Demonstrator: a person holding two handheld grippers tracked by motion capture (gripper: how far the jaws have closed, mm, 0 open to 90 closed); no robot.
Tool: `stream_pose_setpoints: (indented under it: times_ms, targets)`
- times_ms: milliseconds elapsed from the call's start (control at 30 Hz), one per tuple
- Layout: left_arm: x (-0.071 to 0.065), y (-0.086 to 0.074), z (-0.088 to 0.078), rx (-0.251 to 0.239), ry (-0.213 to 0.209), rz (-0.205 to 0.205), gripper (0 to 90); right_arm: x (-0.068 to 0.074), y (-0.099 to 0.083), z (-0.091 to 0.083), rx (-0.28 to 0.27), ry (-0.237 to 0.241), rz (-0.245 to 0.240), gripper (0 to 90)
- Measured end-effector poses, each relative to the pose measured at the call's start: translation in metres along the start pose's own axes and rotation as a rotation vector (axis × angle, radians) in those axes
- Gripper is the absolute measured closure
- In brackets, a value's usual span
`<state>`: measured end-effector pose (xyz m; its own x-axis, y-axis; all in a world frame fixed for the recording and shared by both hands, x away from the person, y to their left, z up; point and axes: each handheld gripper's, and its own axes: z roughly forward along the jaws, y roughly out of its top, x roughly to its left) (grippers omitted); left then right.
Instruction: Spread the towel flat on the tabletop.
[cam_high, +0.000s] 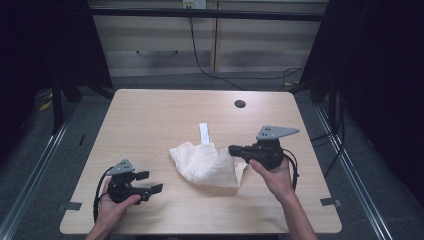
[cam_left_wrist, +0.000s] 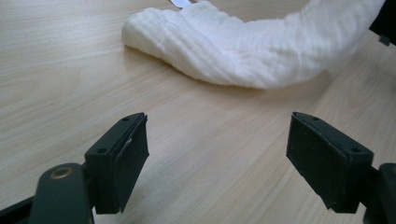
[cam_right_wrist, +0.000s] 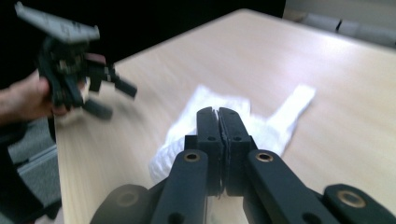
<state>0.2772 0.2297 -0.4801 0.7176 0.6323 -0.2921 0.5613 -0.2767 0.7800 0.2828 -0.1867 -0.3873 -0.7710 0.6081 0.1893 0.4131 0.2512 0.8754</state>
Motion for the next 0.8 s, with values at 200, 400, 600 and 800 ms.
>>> stream_pose_setpoints:
  times_ms: [200,400,600,800]
  targets:
    - [0.002,0.015,0.004,-0.009,0.006,0.007,20.6,0.001,-0.045,0.003,0.084,-0.005,0.051,88.6]
    - [0.005,0.039,0.025,0.008,-0.025,0.032,29.1,-0.005,-0.082,0.013,0.178,-0.019,0.095,88.6]
    - [0.018,0.061,0.057,-0.017,-0.015,-0.005,34.0,-0.015,-0.102,0.023,0.226,-0.025,0.137,88.6]
    - [0.025,0.066,0.092,0.072,-0.006,0.018,46.1,-0.018,-0.107,0.033,0.246,-0.029,0.133,88.6]
